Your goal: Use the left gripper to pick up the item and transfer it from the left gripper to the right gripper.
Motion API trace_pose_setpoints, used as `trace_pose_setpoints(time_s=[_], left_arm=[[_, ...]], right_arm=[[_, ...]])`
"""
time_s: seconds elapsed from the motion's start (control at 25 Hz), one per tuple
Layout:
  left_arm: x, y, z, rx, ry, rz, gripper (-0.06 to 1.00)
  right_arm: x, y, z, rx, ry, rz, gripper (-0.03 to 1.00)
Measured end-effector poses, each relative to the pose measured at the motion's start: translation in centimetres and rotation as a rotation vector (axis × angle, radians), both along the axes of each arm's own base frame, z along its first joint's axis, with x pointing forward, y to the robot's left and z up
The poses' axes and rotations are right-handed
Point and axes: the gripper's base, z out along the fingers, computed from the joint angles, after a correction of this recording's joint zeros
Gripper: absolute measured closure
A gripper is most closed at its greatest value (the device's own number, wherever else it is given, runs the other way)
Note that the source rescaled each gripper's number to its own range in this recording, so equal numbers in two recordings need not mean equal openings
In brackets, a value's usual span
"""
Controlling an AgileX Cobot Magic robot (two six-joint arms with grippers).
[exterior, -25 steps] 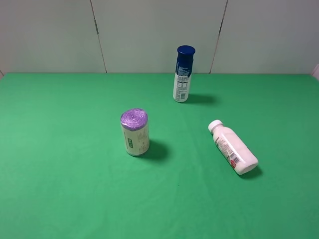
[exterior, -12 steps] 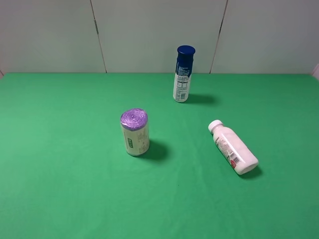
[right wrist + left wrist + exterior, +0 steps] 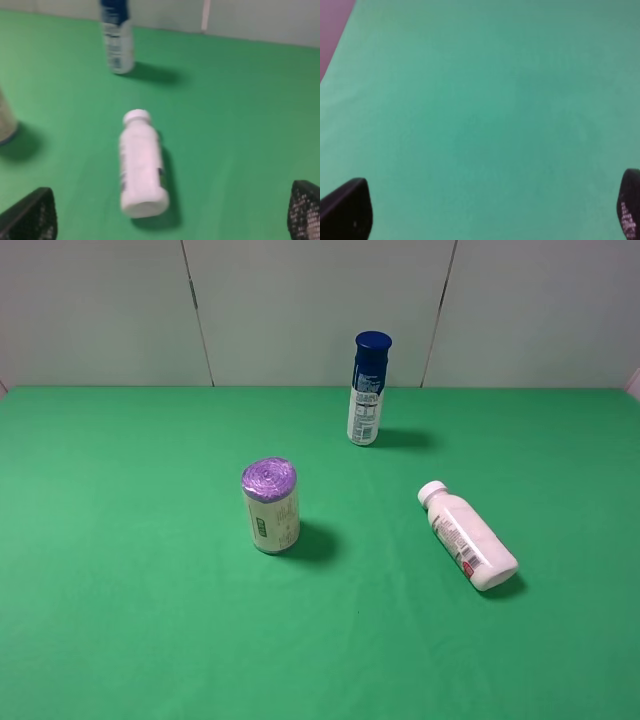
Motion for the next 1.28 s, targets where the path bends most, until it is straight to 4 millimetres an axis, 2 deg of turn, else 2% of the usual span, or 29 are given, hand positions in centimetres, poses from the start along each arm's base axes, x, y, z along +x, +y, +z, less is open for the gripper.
trace_pose_setpoints(time_s=[0.16, 0.32, 1.28], left_arm=[[0.00, 0.01, 0.00, 0.001, 0.000, 0.001, -0.01], [0.00, 0.01, 0.00, 0.001, 0.000, 0.001, -0.01], [0.00, 0.01, 0.00, 0.001, 0.000, 0.001, -0.01]], right_arm=[[0.03, 0.06, 0.00, 0.000, 0.000, -0.150, -0.03], [0.04, 0.09, 0.00, 0.000, 0.000, -0.227, -0.03], [0.05, 0.09, 0.02, 0.000, -0.002, -0.234, -0.03]])
